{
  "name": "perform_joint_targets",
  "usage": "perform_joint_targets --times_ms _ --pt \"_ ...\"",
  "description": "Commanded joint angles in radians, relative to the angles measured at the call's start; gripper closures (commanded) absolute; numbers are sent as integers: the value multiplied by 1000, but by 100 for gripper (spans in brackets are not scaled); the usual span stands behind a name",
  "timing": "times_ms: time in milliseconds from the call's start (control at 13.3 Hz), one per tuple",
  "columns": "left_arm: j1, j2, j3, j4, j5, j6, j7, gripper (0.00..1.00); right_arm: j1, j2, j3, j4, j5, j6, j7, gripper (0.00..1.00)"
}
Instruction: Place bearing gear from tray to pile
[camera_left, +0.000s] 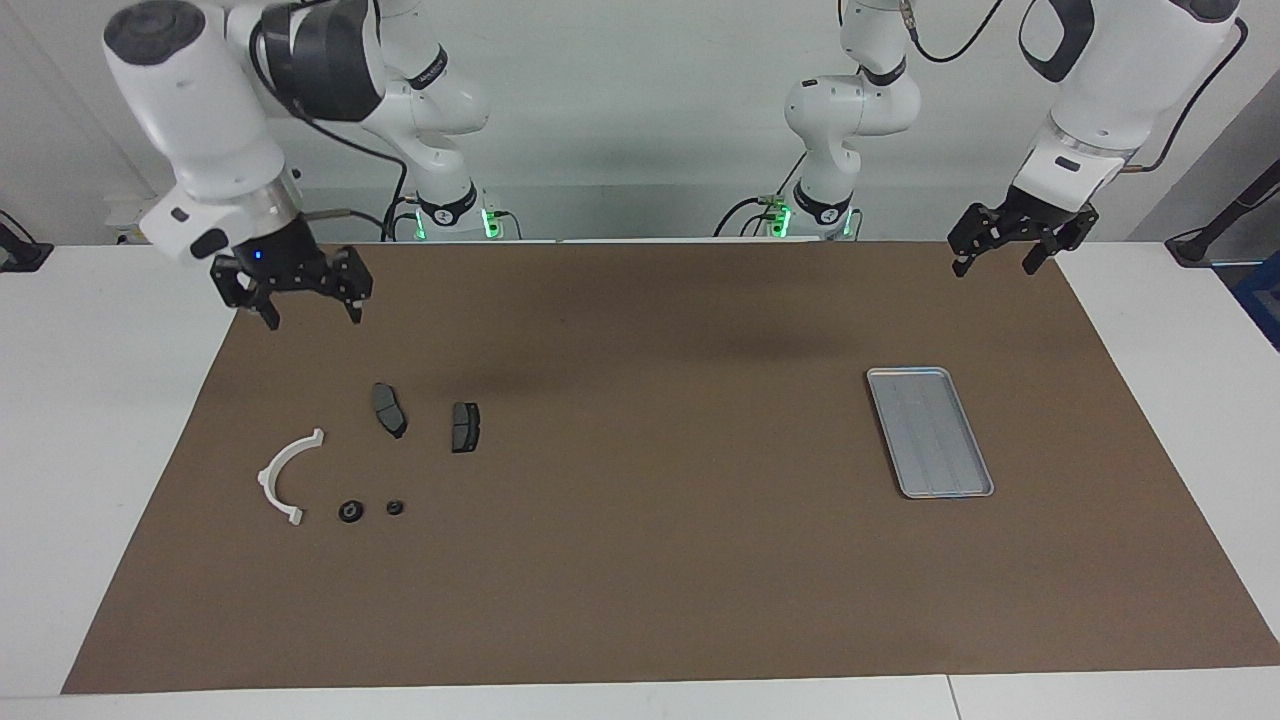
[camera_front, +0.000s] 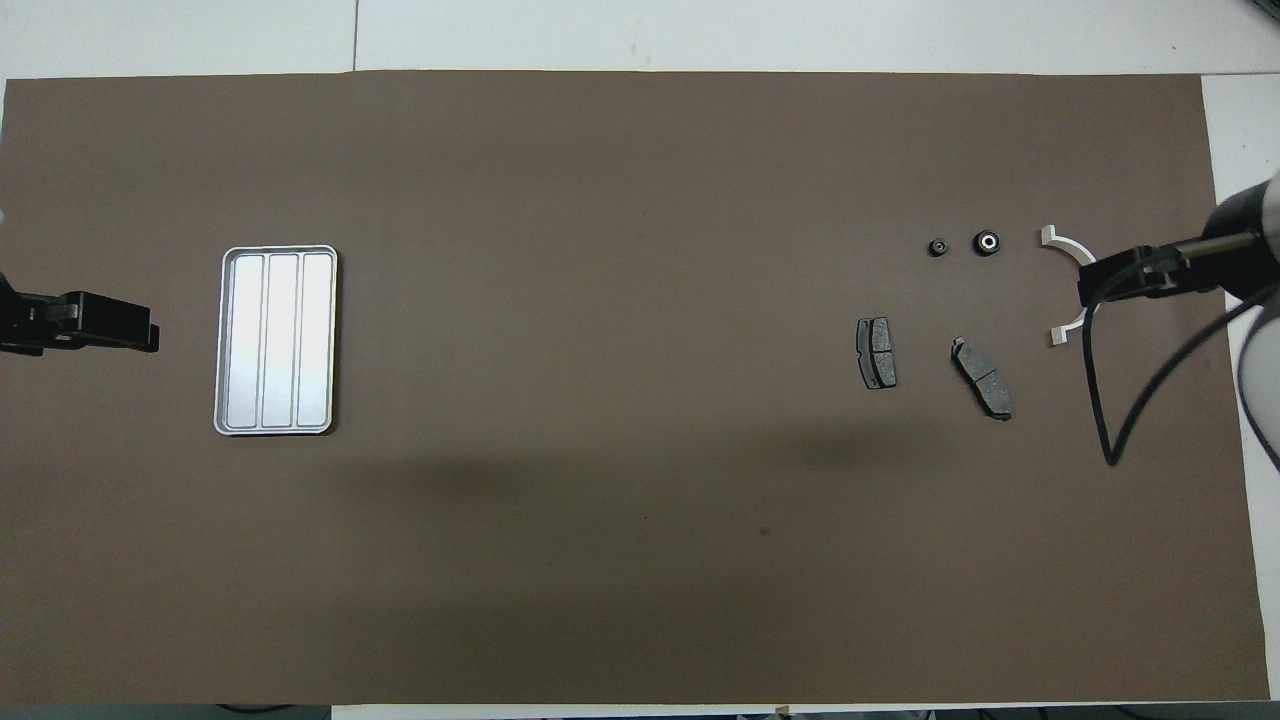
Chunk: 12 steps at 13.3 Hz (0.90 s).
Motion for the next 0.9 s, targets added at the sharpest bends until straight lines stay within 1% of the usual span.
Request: perform_joint_targets --times_ms 0,225,825 --pt "-12 -37 11 -50 -12 41 13 0 7 -96 4 -56 26 -84 57 0" --pt "-12 -39 11 -50 -14 45 13 0 20 -124 4 -50 26 -158 77 0" --pt "-12 -42 11 -59 -14 51 15 0 23 -121 5 -48 25 -165 77 0"
